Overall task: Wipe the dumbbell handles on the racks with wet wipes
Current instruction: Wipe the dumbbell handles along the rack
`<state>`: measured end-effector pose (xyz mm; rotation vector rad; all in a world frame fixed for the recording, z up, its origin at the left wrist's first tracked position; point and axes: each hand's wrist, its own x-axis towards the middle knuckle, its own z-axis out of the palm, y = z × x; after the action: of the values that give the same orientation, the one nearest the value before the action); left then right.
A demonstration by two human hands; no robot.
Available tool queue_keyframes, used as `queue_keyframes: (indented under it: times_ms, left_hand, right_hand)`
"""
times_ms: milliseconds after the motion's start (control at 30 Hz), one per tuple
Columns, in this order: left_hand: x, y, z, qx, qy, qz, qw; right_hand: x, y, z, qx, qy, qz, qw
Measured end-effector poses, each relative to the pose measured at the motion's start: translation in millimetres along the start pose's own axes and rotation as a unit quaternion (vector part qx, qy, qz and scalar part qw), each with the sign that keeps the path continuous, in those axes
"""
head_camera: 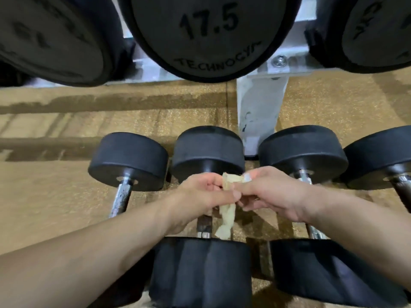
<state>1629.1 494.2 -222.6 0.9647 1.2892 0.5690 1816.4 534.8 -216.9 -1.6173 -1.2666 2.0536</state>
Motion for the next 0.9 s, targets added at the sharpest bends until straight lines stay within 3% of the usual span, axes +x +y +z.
queue_keyframes:
  times_ms: [167,300,467,700,900]
  left_hand:
    - [-13,-9,-32,-0.061,0.052,0.022,0.997]
    - [-9,-17,-53,-0.186,0.040,0.007,0.982]
    - [-1,-19,-57,-0.228,0.028,0.015,0.973]
    - [1,-19,-67,-0.164,0.033,0.027,0.985]
    - [-10,-29,-75,-0.044,-0.007,0.015,0.999]
  right_hand:
    - [14,-19,30,0.057,-0.030,-0.005,0.998]
    - [21,-27,37,0.185,-0.067,0.006,0.980]
    - [21,-24,43,0.281,-0.104,0.009,0.954]
    - [25,-12,43,0.205,-0.049,-0.001,0.978]
    - [19,-16,45,0.272,-0.058,-0.033,0.960]
